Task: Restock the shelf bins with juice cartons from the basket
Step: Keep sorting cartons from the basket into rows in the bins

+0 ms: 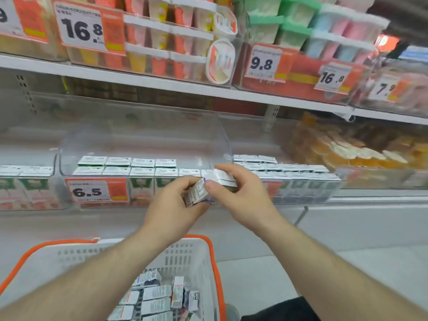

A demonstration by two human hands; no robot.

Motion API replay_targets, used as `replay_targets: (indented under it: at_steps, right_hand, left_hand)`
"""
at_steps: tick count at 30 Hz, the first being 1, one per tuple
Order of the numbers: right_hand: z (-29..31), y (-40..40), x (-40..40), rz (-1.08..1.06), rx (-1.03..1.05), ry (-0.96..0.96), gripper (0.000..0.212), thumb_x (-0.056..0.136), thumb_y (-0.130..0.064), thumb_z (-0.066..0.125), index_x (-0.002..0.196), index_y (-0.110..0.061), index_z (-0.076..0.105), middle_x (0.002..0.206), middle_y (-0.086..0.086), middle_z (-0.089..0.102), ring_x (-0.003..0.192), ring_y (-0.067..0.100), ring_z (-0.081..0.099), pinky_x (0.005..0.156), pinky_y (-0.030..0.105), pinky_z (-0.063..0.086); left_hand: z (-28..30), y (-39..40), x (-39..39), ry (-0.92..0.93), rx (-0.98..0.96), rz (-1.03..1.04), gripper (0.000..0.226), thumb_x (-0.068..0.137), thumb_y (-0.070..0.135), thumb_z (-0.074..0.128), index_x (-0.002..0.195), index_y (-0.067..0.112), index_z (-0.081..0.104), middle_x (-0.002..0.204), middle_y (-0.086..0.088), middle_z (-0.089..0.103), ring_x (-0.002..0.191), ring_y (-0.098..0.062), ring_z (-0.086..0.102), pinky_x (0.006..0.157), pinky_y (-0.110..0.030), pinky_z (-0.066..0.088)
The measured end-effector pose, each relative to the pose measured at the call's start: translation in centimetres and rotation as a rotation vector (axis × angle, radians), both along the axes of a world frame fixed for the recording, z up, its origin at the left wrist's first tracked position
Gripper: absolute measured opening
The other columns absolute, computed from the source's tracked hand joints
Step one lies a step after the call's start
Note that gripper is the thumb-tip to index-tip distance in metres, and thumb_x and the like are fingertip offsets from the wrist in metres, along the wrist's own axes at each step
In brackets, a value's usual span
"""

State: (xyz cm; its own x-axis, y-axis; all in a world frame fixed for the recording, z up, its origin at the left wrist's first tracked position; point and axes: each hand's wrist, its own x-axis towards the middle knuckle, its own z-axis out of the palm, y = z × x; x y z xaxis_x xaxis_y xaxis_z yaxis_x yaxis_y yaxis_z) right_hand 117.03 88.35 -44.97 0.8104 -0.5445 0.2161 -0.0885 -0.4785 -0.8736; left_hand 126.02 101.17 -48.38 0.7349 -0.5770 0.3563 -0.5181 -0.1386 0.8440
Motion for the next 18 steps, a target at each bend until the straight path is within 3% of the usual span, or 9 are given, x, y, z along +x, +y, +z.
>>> replay_targets:
  at_steps: [3,5,8,10,14,18]
  right_hand:
    - [1.5,-2.7,-0.5,-0.189,-0.064,-0.057,0.029,0.065,-0.045,0.068,0.083,-0.022,0.071,0.072,-0.013,0.066,0.071,0.010,0.063,0.065,0.030,0.053]
    - [2.7,-5.5,-0.7,-0.258,0.022,-0.081,0.021,0.068,-0.038,0.073,0.077,-0.019,0.073,0.065,-0.008,0.066,0.061,0.011,0.062,0.055,0.030,0.050]
    - [4.1,-10.6,-1.0,-0.411,0.024,-0.088,0.023,0.067,-0.043,0.070,0.073,-0.020,0.072,0.068,-0.004,0.070,0.068,0.018,0.067,0.067,0.043,0.058]
    - [5.0,-13.8,-0.8,-0.511,-0.049,-0.112,0.024,0.069,-0.045,0.067,0.077,-0.023,0.071,0.073,-0.005,0.071,0.076,0.019,0.069,0.073,0.048,0.059]
    - [5.5,-19.7,0.8,-0.631,-0.244,0.038,0.020,0.078,-0.039,0.065,0.094,-0.027,0.064,0.092,-0.007,0.064,0.091,0.020,0.062,0.082,0.039,0.055]
    - [3.6,-23.3,2.9,-0.533,-0.322,0.412,0.034,0.080,-0.031,0.065,0.114,-0.027,0.067,0.111,-0.001,0.064,0.099,0.024,0.060,0.087,0.036,0.054]
  left_hand:
    - [1.0,-3.9,-1.3,-0.089,0.007,-0.037,0.036,0.075,0.020,0.078,0.098,0.044,0.062,0.094,0.023,0.068,0.085,0.001,0.061,0.075,-0.023,0.048]
    - [1.5,-6.4,-1.6,-0.193,0.034,-0.049,0.043,0.076,0.028,0.075,0.117,0.033,0.063,0.114,0.015,0.063,0.103,-0.009,0.058,0.086,-0.028,0.046]
    - [1.2,-9.9,-0.8,-0.585,0.250,0.065,0.061,0.076,0.041,0.072,0.133,0.026,0.054,0.149,-0.006,0.037,0.135,-0.027,0.035,0.107,-0.046,0.032]
    - [0.8,-11.5,-0.3,-0.773,0.379,0.100,0.060,0.074,0.040,0.073,0.130,0.026,0.057,0.154,-0.010,0.032,0.142,-0.032,0.024,0.109,-0.059,0.021]
    - [-0.6,-13.8,-0.1,-0.967,0.363,0.116,0.039,0.068,0.027,0.078,0.106,0.022,0.071,0.123,-0.006,0.065,0.122,-0.029,0.056,0.098,-0.071,0.028]
    - [-2.2,-14.7,-0.5,-0.902,0.286,0.174,0.012,0.079,0.025,0.070,0.090,0.025,0.073,0.092,0.008,0.071,0.087,-0.019,0.068,0.095,-0.070,0.036]
